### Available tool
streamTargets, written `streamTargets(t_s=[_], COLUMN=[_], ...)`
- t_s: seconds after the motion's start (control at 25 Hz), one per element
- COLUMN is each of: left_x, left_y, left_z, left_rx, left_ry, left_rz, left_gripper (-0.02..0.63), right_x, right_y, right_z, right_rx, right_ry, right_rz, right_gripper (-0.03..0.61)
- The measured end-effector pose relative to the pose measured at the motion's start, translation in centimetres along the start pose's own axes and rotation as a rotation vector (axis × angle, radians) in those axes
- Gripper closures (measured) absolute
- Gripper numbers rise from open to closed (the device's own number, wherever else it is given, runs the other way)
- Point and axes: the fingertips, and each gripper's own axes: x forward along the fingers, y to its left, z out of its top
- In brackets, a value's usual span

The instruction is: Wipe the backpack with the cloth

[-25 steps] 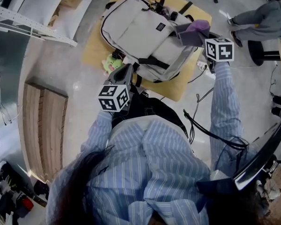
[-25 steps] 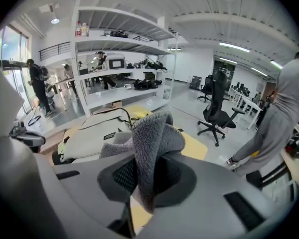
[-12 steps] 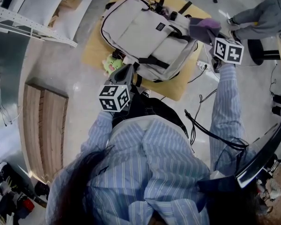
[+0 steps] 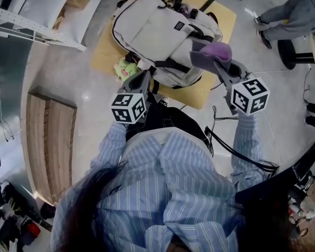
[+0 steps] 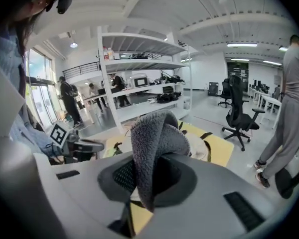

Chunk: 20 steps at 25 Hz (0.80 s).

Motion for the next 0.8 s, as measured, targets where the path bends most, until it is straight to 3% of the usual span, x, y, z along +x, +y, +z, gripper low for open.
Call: streamTargets(t_s=[0.24,0.44,0.6,0.8], left_x=[0.1,0.2,0.3,0.4], left_y=[-0.5,-0.8,-1.1,-1.4], left_z=[-0.2,-0.4,-0.6,-0.4], left_rx=[0.013,0.020,0.024,0.048], left_ry=[0.005,0.012,0.019,0.027], left_rz=[-0.016,-0.027,-0.035,-0.046], left_gripper=[0.609,0.609,0.609,0.609], right_x=[0.6,1.6,3.0,3.7], right_y=[7.7,10.0,7.7,2.3], right_z=[-6.1,-10.3,-11.8,-10.5], right_rx=[0.045,0.048,0.015,-0.098], right_ry=[0.087,0.170,0.216,0.232], right_rz=[0.160,0.209,0.152,0.030], right_gripper=[0.537,0.537,0.537,0.537])
